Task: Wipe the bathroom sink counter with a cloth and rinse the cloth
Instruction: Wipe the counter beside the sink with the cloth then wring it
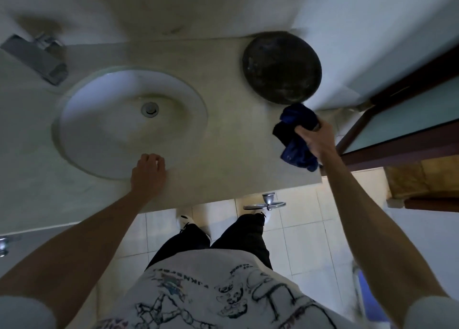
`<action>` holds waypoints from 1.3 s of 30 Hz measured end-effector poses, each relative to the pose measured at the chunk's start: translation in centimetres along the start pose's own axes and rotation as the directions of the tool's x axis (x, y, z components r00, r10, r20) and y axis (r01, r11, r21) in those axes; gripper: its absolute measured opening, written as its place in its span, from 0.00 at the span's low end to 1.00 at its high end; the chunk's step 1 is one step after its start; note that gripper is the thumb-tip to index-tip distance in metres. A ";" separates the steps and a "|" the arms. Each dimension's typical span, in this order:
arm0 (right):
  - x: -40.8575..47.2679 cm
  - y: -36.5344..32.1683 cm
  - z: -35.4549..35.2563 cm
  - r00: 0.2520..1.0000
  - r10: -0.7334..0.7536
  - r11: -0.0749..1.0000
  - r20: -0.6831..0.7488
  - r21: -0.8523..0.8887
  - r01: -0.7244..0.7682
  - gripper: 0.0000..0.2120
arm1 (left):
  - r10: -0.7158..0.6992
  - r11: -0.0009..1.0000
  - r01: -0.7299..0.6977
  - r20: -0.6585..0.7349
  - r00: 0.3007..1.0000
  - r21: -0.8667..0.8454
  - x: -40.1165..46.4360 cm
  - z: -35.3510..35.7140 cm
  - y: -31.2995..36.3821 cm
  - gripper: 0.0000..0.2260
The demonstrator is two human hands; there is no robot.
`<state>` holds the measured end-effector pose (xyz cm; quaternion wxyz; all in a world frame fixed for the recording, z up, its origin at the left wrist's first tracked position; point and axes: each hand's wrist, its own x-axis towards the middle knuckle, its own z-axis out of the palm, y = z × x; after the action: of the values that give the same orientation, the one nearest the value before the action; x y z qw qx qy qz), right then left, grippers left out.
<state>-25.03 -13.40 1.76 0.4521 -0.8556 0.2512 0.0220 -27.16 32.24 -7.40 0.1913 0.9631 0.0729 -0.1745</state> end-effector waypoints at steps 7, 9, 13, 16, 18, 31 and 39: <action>-0.6 8.4 -3.4 0.997 0.075 0.990 0.017 -0.120 -0.073 0.24 | -0.170 0.985 0.169 0.028 0.985 0.032 1.3 0.6 -0.1 0.14; -1.9 9.3 -2.0 0.993 0.069 0.990 -0.094 -0.118 -0.080 0.26 | -0.197 0.980 0.197 0.018 0.980 0.025 1.5 0.6 -0.1 0.18; -3.7 8.7 0.0 0.983 -0.023 0.965 -0.181 -0.260 -0.026 0.26 | -0.236 0.966 0.232 -0.022 0.972 -0.112 1.0 0.1 1.5 0.16; -5.7 8.3 2.0 0.977 -0.052 0.932 -0.208 -0.362 -0.028 0.27 | -0.250 0.956 0.227 -0.113 0.962 -0.188 0.9 0.1 1.6 0.19; -7.6 7.7 4.3 0.967 -0.055 0.926 -0.250 -0.375 -0.044 0.27 | -0.254 0.950 0.218 -0.148 0.956 -0.222 0.7 0.1 1.4 0.19; -16.7 -3.4 24.7 0.945 -0.042 0.944 -0.324 -0.322 -0.069 0.27 | -0.250 0.857 0.167 -0.110 0.962 -0.488 1.0 -1.2 -0.2 0.20; -20.5 -9.3 33.0 0.985 -0.172 0.947 -0.025 -0.278 0.159 0.29 | -0.405 0.629 0.337 0.075 0.911 -0.700 1.7 -2.9 -0.7 0.23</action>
<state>-32.53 25.21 -5.22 0.3232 -0.9283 0.1840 -0.0024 -24.81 34.13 -5.73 0.4974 0.7887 0.3385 -0.1261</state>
